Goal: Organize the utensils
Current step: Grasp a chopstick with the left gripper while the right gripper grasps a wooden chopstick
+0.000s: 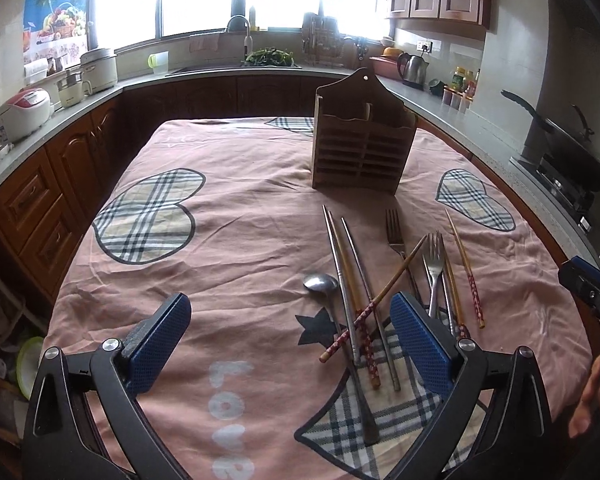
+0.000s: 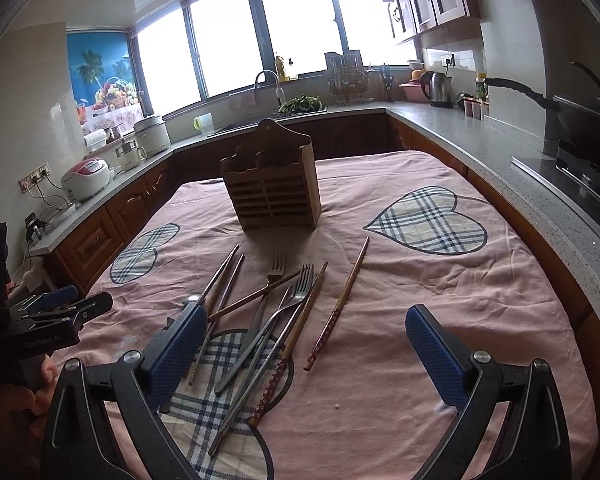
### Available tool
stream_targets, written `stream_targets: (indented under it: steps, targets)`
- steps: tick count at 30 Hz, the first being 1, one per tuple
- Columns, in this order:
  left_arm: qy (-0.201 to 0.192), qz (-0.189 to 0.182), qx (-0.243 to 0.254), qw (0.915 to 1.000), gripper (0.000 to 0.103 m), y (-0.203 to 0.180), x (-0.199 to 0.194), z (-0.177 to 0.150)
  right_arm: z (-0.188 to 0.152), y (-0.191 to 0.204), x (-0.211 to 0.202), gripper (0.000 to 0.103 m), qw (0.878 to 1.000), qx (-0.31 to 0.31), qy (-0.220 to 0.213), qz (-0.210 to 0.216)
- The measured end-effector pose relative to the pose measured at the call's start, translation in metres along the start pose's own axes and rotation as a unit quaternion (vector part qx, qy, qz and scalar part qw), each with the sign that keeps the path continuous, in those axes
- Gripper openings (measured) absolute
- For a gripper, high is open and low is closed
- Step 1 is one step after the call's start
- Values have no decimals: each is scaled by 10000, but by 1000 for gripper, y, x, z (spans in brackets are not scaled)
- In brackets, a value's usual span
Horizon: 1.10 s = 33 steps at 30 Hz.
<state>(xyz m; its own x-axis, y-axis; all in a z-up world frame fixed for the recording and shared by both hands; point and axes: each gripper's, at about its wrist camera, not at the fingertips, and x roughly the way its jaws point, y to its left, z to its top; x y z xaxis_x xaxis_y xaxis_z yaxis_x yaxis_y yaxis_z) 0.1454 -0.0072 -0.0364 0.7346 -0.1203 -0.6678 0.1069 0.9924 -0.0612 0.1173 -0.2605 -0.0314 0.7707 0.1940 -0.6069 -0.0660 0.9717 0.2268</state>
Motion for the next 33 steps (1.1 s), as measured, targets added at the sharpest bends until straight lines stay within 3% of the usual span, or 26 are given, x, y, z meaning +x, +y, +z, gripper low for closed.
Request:
stream_targets:
  steps: [11,19,24,26,33]
  targets:
    - [737,-260,137,9968,84,-5,81,44,28,-32,73,62,9966,477,668,-63]
    - [1193,-403,80,9920,74,-10,137,72,47,-51,123,45,9921,687,1044,-140]
    - [1482,-475,-17,9878,59,-13,179,93,56,-65,151,35,9895,774,1201,-225]
    - [1602,-465,-9,9860,48,-16,195,98,59,-71,162,31,9881,831,1273,-252]
    - [1870,-397,156,9814,33,-25,227,101,68,-80,196,27,9849,820,1479,-369]
